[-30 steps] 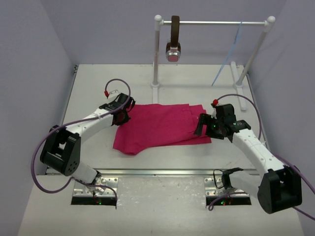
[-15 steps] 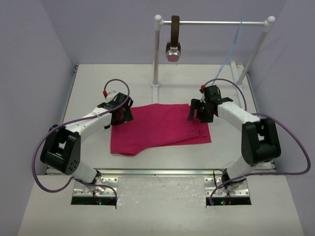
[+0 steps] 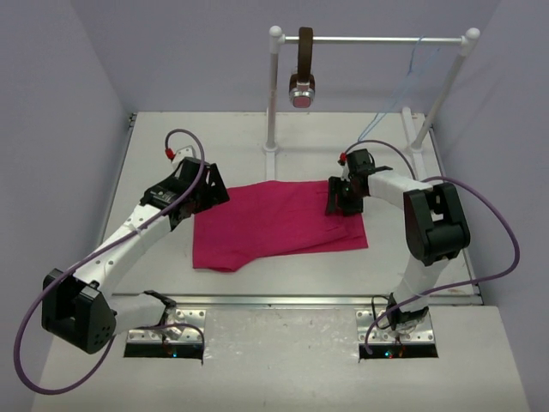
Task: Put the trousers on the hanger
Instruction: Fold the trousers at the center of the board.
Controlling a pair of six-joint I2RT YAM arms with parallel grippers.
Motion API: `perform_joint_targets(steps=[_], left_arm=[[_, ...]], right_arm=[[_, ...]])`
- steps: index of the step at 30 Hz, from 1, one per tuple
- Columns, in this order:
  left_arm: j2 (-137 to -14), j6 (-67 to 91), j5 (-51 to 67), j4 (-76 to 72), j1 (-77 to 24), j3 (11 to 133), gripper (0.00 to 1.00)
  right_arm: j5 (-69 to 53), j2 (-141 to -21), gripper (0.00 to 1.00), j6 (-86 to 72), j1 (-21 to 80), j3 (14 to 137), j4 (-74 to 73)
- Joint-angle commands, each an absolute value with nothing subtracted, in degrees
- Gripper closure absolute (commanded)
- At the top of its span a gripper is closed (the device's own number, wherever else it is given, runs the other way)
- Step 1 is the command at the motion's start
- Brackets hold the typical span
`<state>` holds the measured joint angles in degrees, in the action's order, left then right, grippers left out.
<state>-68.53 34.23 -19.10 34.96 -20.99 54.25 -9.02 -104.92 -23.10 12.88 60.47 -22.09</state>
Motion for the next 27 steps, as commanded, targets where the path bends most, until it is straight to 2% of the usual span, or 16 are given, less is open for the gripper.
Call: perform_joint_targets(steps=[1, 3, 4, 5, 10, 18, 27], left_arm=[[-66.21, 32.42, -15.53, 33.61, -20.57, 53.41, 0.0], [-65.68, 32.34, -15.21, 33.49, -20.57, 53.1, 0.0], [-65.41, 32.22, -15.21, 33.31, -20.57, 52.78, 0.0], [-65.3, 32.17, -15.21, 33.22, -20.57, 52.55, 0.0], [-64.59, 32.07, -14.85, 33.21, -20.57, 52.37, 0.0], [-63.63, 32.12, -14.89, 32.96, -20.57, 51.99, 0.0], [-63.22, 32.08, -15.18, 32.64, -20.57, 51.45, 0.0]], right_arm=[[-15.2, -105.45, 0.56, -20.06, 13.18, 62.58, -17.3], [-18.05, -105.55, 0.75, -19.78, 13.18, 62.92, -17.4], [-18.37, -105.25, 0.92, -19.84, 13.18, 63.05, -17.64], [-18.61, -104.76, 1.0, -19.91, 13.18, 62.9, -17.75], [-18.35, -98.06, 1.0, -20.37, 13.27, 60.64, -17.6], [-9.42, -83.88, 1.0, -20.29, 13.14, 59.56, -23.22], [-6.53, -76.63, 1.0, -22.06, 9.51, 59.16, -26.13]])
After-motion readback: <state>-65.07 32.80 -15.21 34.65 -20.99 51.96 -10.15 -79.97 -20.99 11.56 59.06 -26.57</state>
